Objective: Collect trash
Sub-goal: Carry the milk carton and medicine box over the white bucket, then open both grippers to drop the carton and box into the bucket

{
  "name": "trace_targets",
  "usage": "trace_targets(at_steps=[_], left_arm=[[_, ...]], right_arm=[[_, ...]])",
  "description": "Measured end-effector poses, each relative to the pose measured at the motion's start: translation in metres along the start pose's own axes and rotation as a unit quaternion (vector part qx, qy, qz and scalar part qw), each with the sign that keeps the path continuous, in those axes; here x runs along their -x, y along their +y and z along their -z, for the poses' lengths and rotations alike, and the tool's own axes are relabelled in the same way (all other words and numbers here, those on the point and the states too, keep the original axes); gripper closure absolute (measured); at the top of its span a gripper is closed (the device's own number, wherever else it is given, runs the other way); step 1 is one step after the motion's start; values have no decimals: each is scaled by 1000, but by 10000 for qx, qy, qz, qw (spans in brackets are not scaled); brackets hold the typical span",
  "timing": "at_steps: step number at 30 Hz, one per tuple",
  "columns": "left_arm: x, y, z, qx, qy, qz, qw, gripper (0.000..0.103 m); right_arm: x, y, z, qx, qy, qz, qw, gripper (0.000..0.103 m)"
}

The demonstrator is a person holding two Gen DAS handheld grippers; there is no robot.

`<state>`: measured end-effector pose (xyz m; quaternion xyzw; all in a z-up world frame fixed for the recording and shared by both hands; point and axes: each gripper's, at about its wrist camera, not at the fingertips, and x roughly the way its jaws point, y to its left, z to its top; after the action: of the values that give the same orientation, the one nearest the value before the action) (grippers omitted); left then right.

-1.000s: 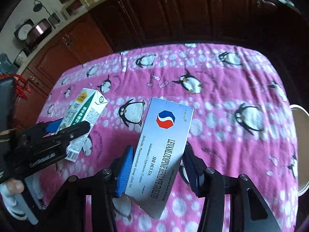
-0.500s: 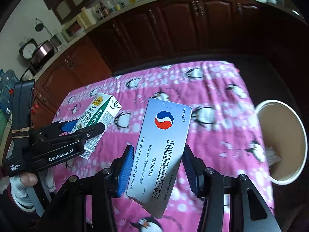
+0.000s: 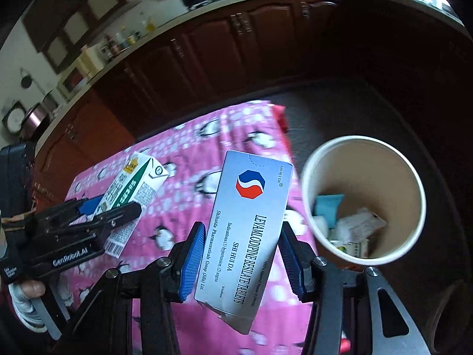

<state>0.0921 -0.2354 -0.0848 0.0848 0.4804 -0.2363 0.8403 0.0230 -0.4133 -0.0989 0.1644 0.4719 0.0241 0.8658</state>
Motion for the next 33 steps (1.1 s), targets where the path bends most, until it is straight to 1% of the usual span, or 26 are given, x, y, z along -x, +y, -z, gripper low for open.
trace_targets(at_steps=[7,12,16,20,22,23,24,26,27,30,33], left_arm=[[-31,-43,-23,-243,248,374,9987,50],[-54,-71,-38,-407,428,611,9964,50],[-75,-88,-50,-415,558,785,9945,50],[-96,-101,-60,-369,653,966,9925,50],[-104,-104,-64,-277,611,1070,9920,49],[-107,-104,-66,-209,591,1118,9918,49],[-111,-104,-67,-135,609,1181,9910,49],[-117,-103,-69,-29,664,1308,9892,46],[-119,-103,-68,-16,662,1332,9889,41],[-123,-101,-67,13,626,1445,9875,35],[-119,-97,-61,68,642,1482,9869,34]], right_arm=[[1,-52,-6,-501,2,319,9982,55],[-10,-91,-10,-890,119,540,9945,55],[-21,-117,-16,-1187,161,674,9905,55],[-30,-132,-22,-1298,106,870,9877,54],[-32,-136,-26,-1277,37,1022,9865,51],[-31,-138,-26,-1295,13,1080,9857,47],[-31,-141,-26,-1319,-9,1087,9853,44],[-28,-145,-23,-1394,-32,1046,9847,44],[-27,-146,-20,-1430,-16,1042,9842,44],[-27,-148,-10,-1537,27,1008,9830,43],[-26,-148,1,-1615,12,977,9820,38]])
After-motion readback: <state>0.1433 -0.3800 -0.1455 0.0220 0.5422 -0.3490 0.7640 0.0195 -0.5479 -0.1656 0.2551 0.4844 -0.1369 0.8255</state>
